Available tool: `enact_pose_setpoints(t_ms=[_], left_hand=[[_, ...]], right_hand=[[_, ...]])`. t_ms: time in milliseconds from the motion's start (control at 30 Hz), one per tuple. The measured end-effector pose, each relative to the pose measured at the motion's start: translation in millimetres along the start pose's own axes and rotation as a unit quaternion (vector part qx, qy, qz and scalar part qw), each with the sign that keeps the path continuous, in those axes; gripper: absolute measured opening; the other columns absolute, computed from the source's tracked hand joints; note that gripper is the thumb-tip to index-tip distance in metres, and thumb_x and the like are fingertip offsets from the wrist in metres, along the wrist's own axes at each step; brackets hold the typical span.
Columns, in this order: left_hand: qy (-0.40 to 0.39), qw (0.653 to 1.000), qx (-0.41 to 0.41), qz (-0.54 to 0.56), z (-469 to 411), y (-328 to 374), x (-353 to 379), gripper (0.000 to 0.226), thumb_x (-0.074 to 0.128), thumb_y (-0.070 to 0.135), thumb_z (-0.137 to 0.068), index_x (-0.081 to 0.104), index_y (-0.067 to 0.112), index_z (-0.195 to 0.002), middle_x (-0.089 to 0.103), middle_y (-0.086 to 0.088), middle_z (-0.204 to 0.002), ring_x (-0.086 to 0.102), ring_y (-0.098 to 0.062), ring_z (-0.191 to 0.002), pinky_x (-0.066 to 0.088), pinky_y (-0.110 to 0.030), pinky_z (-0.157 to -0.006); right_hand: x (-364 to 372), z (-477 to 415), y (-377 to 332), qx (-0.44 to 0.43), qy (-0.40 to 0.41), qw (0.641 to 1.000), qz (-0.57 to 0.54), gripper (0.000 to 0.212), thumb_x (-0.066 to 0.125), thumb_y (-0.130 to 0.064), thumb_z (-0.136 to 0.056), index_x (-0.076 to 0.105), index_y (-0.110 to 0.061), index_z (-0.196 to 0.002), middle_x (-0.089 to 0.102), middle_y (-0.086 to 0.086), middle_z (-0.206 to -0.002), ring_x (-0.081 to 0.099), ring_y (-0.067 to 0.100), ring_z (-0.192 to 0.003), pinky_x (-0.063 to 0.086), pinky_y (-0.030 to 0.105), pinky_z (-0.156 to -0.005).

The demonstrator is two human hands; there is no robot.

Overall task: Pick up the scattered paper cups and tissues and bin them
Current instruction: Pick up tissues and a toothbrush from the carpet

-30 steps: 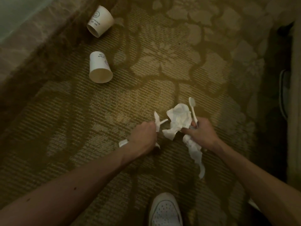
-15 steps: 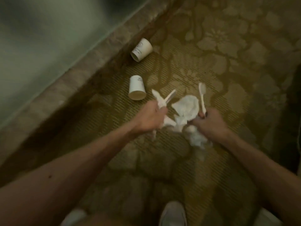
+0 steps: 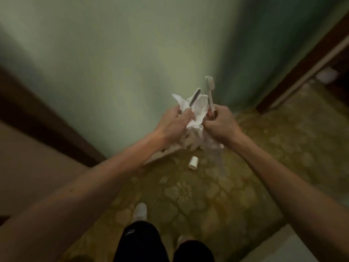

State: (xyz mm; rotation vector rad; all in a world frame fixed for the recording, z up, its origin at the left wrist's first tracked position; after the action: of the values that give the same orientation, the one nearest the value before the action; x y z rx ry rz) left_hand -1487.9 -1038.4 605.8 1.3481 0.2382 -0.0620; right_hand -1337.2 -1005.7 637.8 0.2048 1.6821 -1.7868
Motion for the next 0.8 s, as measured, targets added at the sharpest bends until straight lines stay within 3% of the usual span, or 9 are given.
enact_pose_setpoints(t_ms=[133,233,400,500,567,700,800], left_hand=[[0.124,0.990,0.034,0.051,86.7,93.8,-85.9,0.021,0.056,0.024,-0.091,0.063,0.016,-0.073,0.062,0.000,-0.058,0.056,-0.017,-0.048,0.044,-0.030,-0.051],[0.248,0.966,0.035,0.066,172.7,133.6,-142.2,0.019,0.057,0.029,-0.077,0.065,0.012,-0.075,0.062,-0.006,-0.062,0.056,-0.021,-0.055,0.045,-0.036,-0.057],[0.444,0.890,0.023,0.103,366.3,137.1,-210.7,0.014,0.061,0.022,-0.085,0.070,0.015,-0.077,0.067,0.000,-0.068,0.061,-0.014,-0.062,0.047,-0.029,-0.060],[0.536,0.822,0.010,0.192,501.1,101.9,-220.6,0.016,0.059,0.016,-0.092,0.071,0.010,-0.083,0.070,-0.004,-0.070,0.066,-0.015,-0.062,0.051,-0.025,-0.055],[0.587,0.774,-0.005,0.235,578.1,66.9,-213.6,0.020,0.056,0.018,-0.095,0.071,0.011,-0.084,0.069,-0.003,-0.071,0.065,-0.014,-0.063,0.050,-0.026,-0.057],[0.663,0.679,-0.033,0.314,676.8,-19.9,-189.7,0.022,0.056,0.025,-0.094,0.072,0.011,-0.089,0.068,-0.006,-0.076,0.063,-0.019,-0.070,0.048,-0.035,-0.067],[0.687,0.616,-0.057,0.381,715.3,-89.5,-177.8,0.023,0.058,0.028,-0.092,0.074,0.012,-0.090,0.070,-0.007,-0.078,0.068,-0.019,-0.069,0.053,-0.031,-0.061]], right_hand=[[6.2,24.7,-137.6,-0.132,-0.110,0.985,0.024,0.011,0.067,-0.017,-0.085,0.068,-0.007,-0.079,0.068,0.002,-0.071,0.059,0.003,-0.056,0.050,0.022,-0.048],[35.5,61.4,-222.0,-0.236,-0.193,0.952,0.040,0.010,0.062,-0.008,-0.088,0.068,-0.002,-0.082,0.068,0.006,-0.073,0.057,0.006,-0.061,0.049,0.027,-0.054],[136.2,181.7,-322.6,-0.357,-0.336,0.871,0.024,0.018,0.059,-0.006,-0.087,0.067,-0.016,-0.074,0.067,-0.019,-0.064,0.056,-0.013,-0.059,0.045,0.009,-0.055],[216.9,287.8,-339.8,-0.366,-0.468,0.804,0.032,0.017,0.058,-0.012,-0.090,0.071,-0.017,-0.099,0.075,-0.006,-0.090,0.069,0.008,-0.086,0.055,0.032,-0.078],[264.1,361.2,-335.7,-0.361,-0.534,0.763,0.039,0.021,0.057,-0.016,-0.091,0.070,-0.018,-0.108,0.074,0.001,-0.098,0.069,0.018,-0.092,0.055,0.044,-0.085],[340.4,467.2,-300.5,-0.292,-0.648,0.698,0.084,0.018,0.055,-0.029,-0.092,0.065,-0.026,-0.107,0.073,0.007,-0.097,0.070,0.029,-0.090,0.057,0.053,-0.082],[395.1,506.1,-267.8,-0.233,-0.689,0.671,0.146,0.020,0.051,-0.034,-0.095,0.064,-0.022,-0.105,0.070,0.018,-0.103,0.066,0.030,-0.084,0.053,0.044,-0.071]])
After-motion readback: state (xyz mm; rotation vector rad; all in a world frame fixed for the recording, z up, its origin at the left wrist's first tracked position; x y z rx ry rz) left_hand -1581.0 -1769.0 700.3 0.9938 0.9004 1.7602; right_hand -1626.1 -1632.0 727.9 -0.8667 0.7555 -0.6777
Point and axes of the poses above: each hand's wrist, its own z-axis away from the middle knuckle, its own x-axis out of the palm, y = z × x, the point moved 2 cm from there along -z, towards the middle knuckle
